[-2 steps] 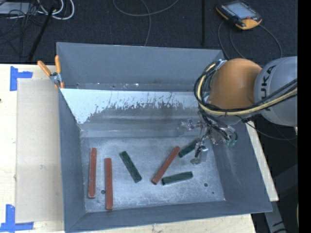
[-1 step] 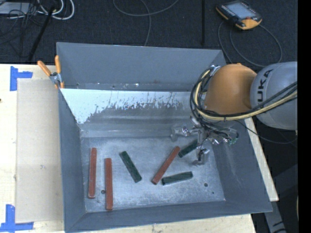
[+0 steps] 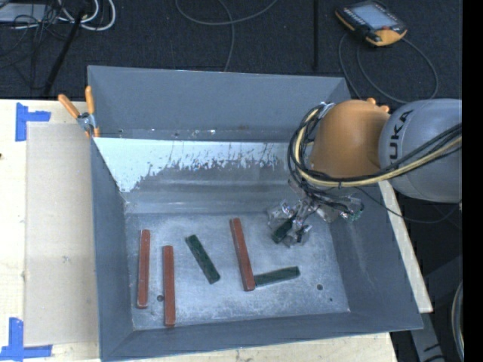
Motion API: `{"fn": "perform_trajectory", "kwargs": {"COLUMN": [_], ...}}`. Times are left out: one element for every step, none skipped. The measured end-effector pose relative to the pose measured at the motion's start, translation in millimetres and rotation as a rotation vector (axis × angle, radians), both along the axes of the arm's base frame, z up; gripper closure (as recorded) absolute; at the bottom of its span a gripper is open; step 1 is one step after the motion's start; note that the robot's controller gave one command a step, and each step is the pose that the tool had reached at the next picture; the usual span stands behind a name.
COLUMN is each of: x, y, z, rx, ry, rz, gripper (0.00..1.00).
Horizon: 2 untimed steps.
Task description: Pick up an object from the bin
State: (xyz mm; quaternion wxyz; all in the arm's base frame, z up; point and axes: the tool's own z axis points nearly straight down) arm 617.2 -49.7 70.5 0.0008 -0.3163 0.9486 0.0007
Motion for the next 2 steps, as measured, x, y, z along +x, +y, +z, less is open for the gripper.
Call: {"fn": "perform_trajectory", "kwargs": {"x": [0.0,-0.1], "y": [-0.1,0.0], "z": [0.0,1.4], "rx": [0.000,0.000], "ry": [0.000,-0.001], "rz": [-0.001,-0.001], "gripper": [1.00,1.00]}}
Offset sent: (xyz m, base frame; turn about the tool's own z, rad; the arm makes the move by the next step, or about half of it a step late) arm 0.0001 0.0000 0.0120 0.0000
